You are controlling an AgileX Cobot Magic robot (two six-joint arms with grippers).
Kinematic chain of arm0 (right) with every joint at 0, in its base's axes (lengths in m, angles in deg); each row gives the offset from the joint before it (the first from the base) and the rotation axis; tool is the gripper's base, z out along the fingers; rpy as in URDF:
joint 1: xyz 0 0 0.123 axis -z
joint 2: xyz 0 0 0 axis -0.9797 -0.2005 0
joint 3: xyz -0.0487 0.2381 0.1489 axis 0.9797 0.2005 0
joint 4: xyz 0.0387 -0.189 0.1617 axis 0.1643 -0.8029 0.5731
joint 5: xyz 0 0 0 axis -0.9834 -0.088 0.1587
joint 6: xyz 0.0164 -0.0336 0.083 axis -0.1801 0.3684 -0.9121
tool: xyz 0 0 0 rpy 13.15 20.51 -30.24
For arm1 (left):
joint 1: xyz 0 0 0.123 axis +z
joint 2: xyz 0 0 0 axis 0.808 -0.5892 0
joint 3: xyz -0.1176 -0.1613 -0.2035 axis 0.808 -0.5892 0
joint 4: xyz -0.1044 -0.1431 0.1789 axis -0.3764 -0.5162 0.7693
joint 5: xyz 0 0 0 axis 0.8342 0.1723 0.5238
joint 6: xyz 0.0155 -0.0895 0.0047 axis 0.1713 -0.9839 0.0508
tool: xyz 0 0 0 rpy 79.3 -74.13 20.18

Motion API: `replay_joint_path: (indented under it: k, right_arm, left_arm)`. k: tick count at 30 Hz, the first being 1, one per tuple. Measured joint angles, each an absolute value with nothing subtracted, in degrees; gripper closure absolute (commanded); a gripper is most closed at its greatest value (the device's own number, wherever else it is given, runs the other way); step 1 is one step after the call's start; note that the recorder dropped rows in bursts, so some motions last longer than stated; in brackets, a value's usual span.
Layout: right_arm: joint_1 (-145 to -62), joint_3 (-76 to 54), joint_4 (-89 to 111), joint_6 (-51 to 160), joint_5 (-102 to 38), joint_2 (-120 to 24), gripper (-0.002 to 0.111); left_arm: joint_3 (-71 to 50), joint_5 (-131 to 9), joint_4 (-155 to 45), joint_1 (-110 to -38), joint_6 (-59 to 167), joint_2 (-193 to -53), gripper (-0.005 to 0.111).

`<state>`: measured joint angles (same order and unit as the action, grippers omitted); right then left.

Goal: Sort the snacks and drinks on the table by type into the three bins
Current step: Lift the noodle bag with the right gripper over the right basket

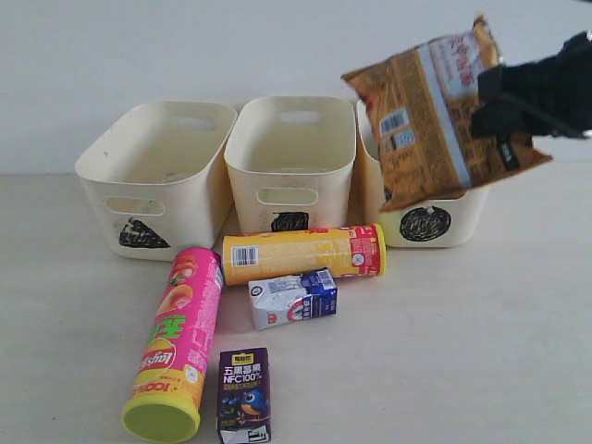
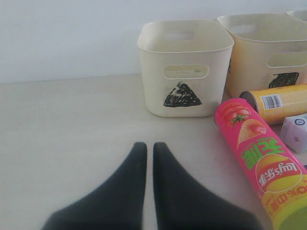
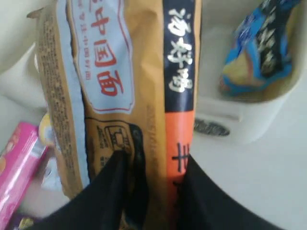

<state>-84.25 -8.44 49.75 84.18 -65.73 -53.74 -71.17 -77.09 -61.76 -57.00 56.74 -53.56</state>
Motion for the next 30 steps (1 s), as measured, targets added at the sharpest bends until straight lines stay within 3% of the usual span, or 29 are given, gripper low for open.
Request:
replay_joint_path:
  k: [15, 30]
  right_arm:
    - [-84.2, -13.2, 35.8, 72.8, -37.9, -59.3, 0.108]
    - [-84.2, -23.6, 35.8, 72.4, -37.8, -78.4, 0.108]
  left_arm:
    - [-71.2, -77.1, -61.8, -57.0, 56.7, -53.6, 0.102]
    - [-71.2, -77.1, -61.8, -57.0, 56.7, -53.6, 0.102]
